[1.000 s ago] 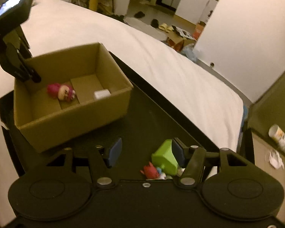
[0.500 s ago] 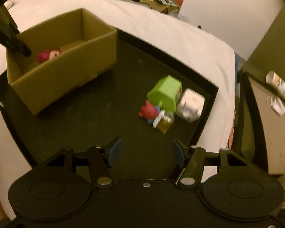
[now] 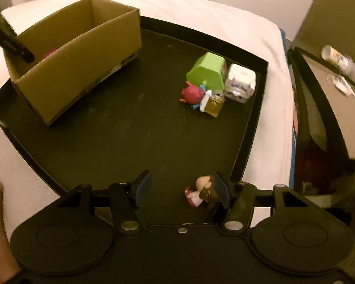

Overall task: Organize rigid objects
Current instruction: 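Close the right gripper on the small brown-haired doll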

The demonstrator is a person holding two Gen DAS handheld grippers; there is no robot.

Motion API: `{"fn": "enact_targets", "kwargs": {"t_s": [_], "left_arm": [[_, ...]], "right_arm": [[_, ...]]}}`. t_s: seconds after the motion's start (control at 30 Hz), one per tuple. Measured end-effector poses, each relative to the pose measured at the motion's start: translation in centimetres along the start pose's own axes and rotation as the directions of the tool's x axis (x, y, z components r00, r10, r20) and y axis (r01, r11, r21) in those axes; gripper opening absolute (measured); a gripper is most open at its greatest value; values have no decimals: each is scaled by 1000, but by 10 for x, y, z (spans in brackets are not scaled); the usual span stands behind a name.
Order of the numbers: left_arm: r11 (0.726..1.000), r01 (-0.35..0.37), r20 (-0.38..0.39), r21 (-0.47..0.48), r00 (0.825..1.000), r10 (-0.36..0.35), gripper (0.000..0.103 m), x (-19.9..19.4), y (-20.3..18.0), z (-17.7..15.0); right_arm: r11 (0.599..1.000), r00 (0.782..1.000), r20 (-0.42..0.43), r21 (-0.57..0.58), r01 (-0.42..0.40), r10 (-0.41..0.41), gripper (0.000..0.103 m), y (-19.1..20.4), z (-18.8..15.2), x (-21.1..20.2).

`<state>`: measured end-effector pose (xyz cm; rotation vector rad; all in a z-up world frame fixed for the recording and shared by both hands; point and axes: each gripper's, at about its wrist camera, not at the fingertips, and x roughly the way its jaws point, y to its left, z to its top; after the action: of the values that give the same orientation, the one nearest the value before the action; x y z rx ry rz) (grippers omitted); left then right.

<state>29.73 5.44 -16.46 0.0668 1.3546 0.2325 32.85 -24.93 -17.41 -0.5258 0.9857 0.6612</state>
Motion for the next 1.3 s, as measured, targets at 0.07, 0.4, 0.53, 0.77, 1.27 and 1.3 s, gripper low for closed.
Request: {"fn": "enact_targets", "kwargs": {"t_s": [0.07,0.4,0.53,0.77,1.27,1.3], "left_arm": [[1000,0,-1,-1,1000,0,14,0,0,0],[1000,-2,-1,0,1000,2,14,0,-1,0],[1000,-6,1,2,1000,6,15,0,-2,0],[1000,-8,1,2,1000,8,15,0,-2,0],[1000,-6,2,0,1000,6,15,1,-2,-1],[1000,-6,1,-1,1000,6,15,1,-2,0]], "right_arm": [[999,1000,2,33,9,-9,58,1,-4,-1],[974,995,37,213,78,-88,58,0,-24,-6],[953,989,43,275,127,-144,58,0,-30,-4],[930,984,42,337,147,-171,55,1,-35,6],[919,980,21,352,178,-198,46,0,-29,28],[920,978,22,343,188,-209,38,0,-28,29]]}}
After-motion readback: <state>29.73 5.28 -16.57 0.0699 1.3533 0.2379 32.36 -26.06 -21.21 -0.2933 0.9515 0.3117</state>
